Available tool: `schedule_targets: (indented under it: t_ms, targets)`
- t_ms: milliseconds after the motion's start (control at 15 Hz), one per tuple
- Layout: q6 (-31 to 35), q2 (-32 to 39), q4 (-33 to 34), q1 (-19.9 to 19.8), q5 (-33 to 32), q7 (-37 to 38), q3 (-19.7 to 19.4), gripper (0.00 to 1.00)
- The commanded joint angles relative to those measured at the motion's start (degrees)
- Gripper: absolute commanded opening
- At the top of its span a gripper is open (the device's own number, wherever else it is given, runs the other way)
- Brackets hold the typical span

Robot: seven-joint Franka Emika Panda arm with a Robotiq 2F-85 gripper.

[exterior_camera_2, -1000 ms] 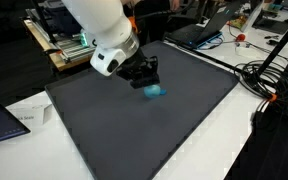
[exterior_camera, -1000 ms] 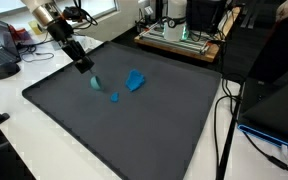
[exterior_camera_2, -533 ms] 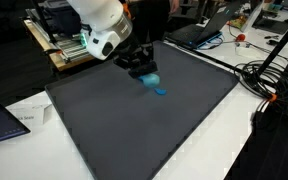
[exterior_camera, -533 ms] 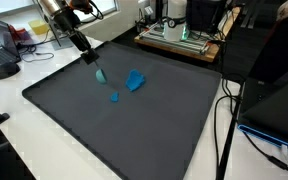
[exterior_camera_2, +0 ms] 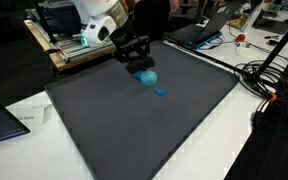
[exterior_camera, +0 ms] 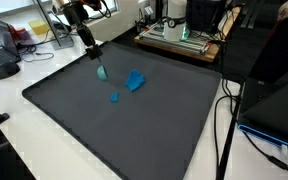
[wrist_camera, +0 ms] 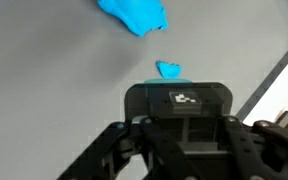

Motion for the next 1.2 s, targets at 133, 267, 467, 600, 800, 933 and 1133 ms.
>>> schedule_targets:
  t_ms: [133,267,467,600,800,933,1133]
  targets:
    - [6.2,-7.7,-9.2,2.8,2.2,0.4,-0.6,0.21]
    - [7.1,-9.5,-11.2,3.4,2.9,2.2,-0.8,0.21]
    - [7.9,-12.1,-13.7,4.3,3.3,5.6,-1.2,0.21]
    - [9.5,-13.6,-15.3,4.9,2.9,9.4,-1.6,0.21]
    - [11.4,-15.7,-17.3,5.9,2.1,14.7,-1.7,0.21]
    - [12.6,-17.1,-18.6,6.8,1.0,17.9,-1.5,0.21]
    - [15.4,-18.8,-20.1,8.7,-2.0,23.8,-0.8,0.21]
